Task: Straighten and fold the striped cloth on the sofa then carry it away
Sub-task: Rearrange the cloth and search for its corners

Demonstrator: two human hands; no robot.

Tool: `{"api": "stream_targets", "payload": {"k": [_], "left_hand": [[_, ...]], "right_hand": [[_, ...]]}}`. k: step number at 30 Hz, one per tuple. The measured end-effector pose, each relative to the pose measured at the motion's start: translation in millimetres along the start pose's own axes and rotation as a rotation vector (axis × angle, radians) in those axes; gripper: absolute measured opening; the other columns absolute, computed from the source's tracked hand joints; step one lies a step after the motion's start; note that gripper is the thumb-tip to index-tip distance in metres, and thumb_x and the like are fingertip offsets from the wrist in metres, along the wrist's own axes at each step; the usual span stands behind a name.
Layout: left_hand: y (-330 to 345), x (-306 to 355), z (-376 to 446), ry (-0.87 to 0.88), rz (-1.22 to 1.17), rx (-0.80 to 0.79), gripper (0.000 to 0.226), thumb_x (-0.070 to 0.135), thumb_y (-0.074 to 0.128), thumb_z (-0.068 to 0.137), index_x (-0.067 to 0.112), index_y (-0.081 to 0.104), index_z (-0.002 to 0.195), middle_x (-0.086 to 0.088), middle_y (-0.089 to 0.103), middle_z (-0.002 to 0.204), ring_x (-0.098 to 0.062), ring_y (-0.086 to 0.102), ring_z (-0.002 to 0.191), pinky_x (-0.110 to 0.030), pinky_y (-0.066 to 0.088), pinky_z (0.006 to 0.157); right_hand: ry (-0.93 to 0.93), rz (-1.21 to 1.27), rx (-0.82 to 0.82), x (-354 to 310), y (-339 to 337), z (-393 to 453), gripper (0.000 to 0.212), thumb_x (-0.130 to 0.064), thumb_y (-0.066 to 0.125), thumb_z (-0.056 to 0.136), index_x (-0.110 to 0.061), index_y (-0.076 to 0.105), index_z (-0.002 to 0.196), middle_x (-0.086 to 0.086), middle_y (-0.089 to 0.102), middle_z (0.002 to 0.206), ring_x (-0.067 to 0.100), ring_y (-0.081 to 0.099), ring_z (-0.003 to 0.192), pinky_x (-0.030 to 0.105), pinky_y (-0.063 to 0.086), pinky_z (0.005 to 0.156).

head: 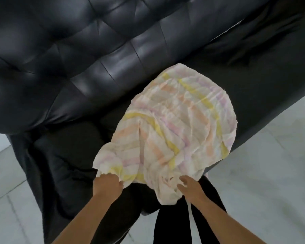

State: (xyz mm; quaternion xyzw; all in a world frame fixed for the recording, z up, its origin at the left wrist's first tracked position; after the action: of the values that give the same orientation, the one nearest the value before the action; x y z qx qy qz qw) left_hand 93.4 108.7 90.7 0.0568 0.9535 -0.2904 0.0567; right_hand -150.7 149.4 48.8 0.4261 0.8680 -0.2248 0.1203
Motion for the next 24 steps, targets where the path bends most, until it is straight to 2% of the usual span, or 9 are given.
{"api": "stream_targets", "payload": {"k": [3, 5, 8, 12, 16, 18, 20, 22, 24], "left_hand": [[-8.3, 54.0, 14.1, 0.171, -0.253, 0.077, 0.037, 0.029, 0.035, 0.092, 0.022, 0.034, 0.055, 0.007, 0.039, 0.064, -0.019, 0.053, 0.084, -0.027, 0.036, 0.067], [-15.5, 90.8, 34.7, 0.266, -0.334, 0.076, 0.035, 0.026, 0.037, 0.092, 0.017, 0.038, 0.058, 0.004, 0.040, 0.066, -0.018, 0.048, 0.079, -0.028, 0.037, 0.067], [-20.2, 143.0, 81.7, 0.346, -0.447, 0.127, 0.025, 0.027, 0.040, 0.088, 0.013, 0.055, 0.075, 0.001, 0.051, 0.079, -0.019, 0.053, 0.088, -0.026, 0.040, 0.076], [-19.7, 197.0, 145.9, 0.349, -0.598, 0.201, 0.028, 0.040, 0.027, 0.067, 0.021, 0.048, 0.061, 0.011, 0.041, 0.060, -0.022, 0.054, 0.074, -0.023, 0.035, 0.070], [-45.4, 239.2, 174.4, 0.402, -0.638, 0.353, 0.026, 0.022, 0.041, 0.076, 0.011, 0.064, 0.078, -0.011, 0.068, 0.083, -0.016, 0.055, 0.089, -0.025, 0.042, 0.082], [-75.5, 262.5, 178.0, 0.367, -0.725, 0.347, 0.029, 0.009, 0.051, 0.082, 0.005, 0.059, 0.109, -0.014, 0.060, 0.118, -0.023, 0.049, 0.116, -0.017, 0.029, 0.097], [-103.2, 287.3, 180.1, 0.505, -0.667, 0.382, 0.045, 0.006, 0.054, 0.080, 0.012, 0.048, 0.124, -0.009, 0.046, 0.136, -0.021, 0.034, 0.131, -0.023, 0.023, 0.105], [-120.5, 309.6, 180.4, 0.810, -0.302, 0.438, 0.053, 0.008, 0.066, 0.070, 0.025, 0.053, 0.118, -0.008, 0.049, 0.136, -0.027, 0.035, 0.131, -0.040, 0.026, 0.104], [-117.0, 311.4, 191.1, 0.949, 0.153, 0.370, 0.041, 0.020, 0.084, 0.046, 0.030, 0.068, 0.083, -0.006, 0.064, 0.121, -0.032, 0.054, 0.117, -0.054, 0.037, 0.098]], "right_hand": [[0.051, 0.105, 0.267, 21.4, -47.9, 16.4, 0.028, -0.009, 0.044, 0.092, -0.001, 0.054, 0.117, 0.015, 0.063, 0.107, 0.027, 0.057, 0.099, 0.032, 0.043, 0.088], [0.132, 0.153, 0.397, 40.5, -86.6, 38.3, 0.032, -0.011, 0.046, 0.091, -0.003, 0.050, 0.122, 0.012, 0.059, 0.095, 0.028, 0.056, 0.092, 0.033, 0.044, 0.084], [0.212, 0.153, 0.537, 70.9, -141.9, 93.3, 0.048, -0.023, 0.053, 0.089, -0.006, 0.040, 0.131, 0.019, 0.053, 0.124, 0.036, 0.052, 0.113, 0.042, 0.044, 0.093], [0.268, 0.243, 0.683, 87.6, -189.5, 172.4, 0.066, -0.044, 0.057, 0.082, -0.014, 0.033, 0.136, 0.020, 0.039, 0.134, 0.040, 0.040, 0.123, 0.048, 0.037, 0.101], [0.396, 0.435, 0.828, 90.2, -220.0, 193.2, 0.033, -0.014, 0.057, 0.083, -0.001, 0.045, 0.111, 0.019, 0.053, 0.108, 0.039, 0.053, 0.102, 0.043, 0.045, 0.079], [0.298, 0.435, 0.698, 83.0, -220.4, 179.7, 0.025, 0.001, 0.043, 0.082, -0.001, 0.047, 0.107, 0.015, 0.055, 0.098, 0.032, 0.055, 0.088, 0.033, 0.042, 0.069], [-0.036, 0.261, 0.423, 68.4, -205.4, 158.0, 0.036, -0.002, 0.036, 0.081, -0.005, 0.055, 0.112, 0.016, 0.064, 0.103, 0.029, 0.059, 0.093, 0.023, 0.043, 0.074], [-0.311, 0.192, 0.124, 56.6, -182.4, 130.9, 0.043, -0.005, 0.034, 0.079, -0.008, 0.058, 0.114, 0.014, 0.066, 0.109, 0.017, 0.060, 0.099, -0.001, 0.036, 0.074], [-0.315, 0.203, -0.114, 62.6, -167.3, 115.7, 0.041, 0.003, 0.037, 0.081, -0.007, 0.056, 0.116, 0.010, 0.065, 0.112, 0.008, 0.056, 0.101, -0.008, 0.031, 0.072]]}}
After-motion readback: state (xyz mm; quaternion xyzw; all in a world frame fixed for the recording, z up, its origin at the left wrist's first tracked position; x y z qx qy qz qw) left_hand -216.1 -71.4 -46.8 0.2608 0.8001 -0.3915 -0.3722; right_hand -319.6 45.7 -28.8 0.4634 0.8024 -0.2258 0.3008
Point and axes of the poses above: each hand's wrist, its own z-axis towards the middle knuckle, its own y-axis out of the palm, x = y × z, the point moved 2 cm from there along z, towards the middle knuckle
